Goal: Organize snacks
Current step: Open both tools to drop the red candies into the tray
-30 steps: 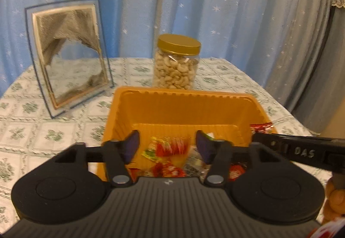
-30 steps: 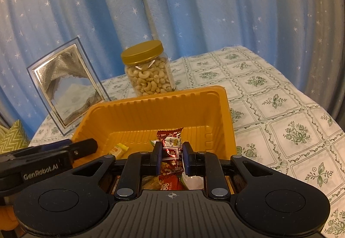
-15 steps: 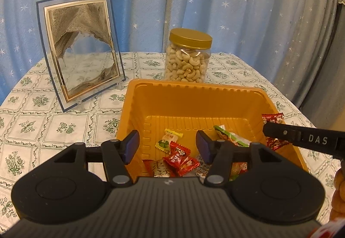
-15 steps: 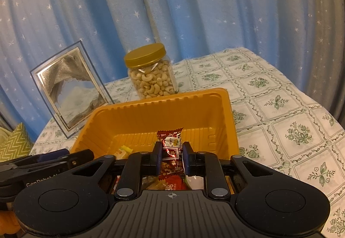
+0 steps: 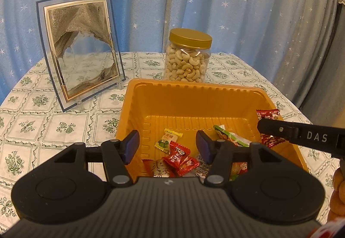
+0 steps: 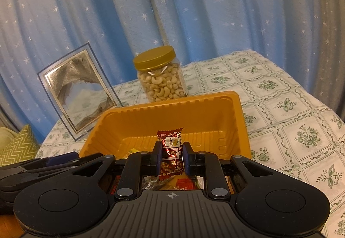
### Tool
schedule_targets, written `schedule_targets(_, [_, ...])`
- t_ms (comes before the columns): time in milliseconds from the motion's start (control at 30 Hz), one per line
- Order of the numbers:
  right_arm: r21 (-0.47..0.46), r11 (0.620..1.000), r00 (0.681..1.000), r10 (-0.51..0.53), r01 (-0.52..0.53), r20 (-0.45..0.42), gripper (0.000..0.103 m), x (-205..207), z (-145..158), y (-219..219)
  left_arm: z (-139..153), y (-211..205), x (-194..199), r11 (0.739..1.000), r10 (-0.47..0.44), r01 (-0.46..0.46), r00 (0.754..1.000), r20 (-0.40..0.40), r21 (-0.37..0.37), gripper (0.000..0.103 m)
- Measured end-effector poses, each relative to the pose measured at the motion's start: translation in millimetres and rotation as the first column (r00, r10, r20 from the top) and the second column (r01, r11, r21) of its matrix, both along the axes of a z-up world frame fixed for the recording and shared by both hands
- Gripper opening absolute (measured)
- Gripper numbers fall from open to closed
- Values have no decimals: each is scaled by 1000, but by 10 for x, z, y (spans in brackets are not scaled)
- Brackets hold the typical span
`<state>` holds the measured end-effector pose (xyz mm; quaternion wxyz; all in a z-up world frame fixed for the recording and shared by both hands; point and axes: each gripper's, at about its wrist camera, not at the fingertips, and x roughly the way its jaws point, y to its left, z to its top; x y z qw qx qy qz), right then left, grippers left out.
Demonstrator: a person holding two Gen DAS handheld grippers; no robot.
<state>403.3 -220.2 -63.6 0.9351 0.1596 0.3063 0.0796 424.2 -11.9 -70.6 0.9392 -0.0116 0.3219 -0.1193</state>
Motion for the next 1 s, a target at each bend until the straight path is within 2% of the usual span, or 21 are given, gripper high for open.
schedule_targets(133, [0, 1000, 1000, -7, 7, 7, 20, 16, 5, -6, -5, 2, 6, 1000, 2, -2, 1000, -2, 3, 54])
schedule_targets(200, [11, 1000, 1000, -10, 10, 15, 25, 30, 14, -23, -14, 5, 14, 1000, 7, -7, 1000, -5, 8, 61])
schedule_targets(233, [17, 1000, 1000, -20, 19, 17, 53, 26, 21, -39, -19, 10, 13, 1000, 13, -13, 1000, -3, 10, 71])
schedule_targets(267, [28, 999, 999, -29, 28, 30, 75, 11, 27, -57, -26, 17, 12, 1000, 18, -18, 1000, -2, 11, 74])
schedule_targets(700, [24, 997, 997, -72, 71, 40, 76, -4, 43, -155, -45, 15, 19, 999, 31, -31, 1000, -4, 25, 79])
schedule_targets(900, [3, 997, 996, -76, 76, 39, 76, -23, 28, -158, -34, 28, 9, 999, 45, -45, 999, 2, 30, 88])
schedule_targets(1000, [-12, 996, 996, -82, 83, 40, 76, -43, 29, -167, -35, 25, -26, 997, 56, -57, 998, 18, 45, 98])
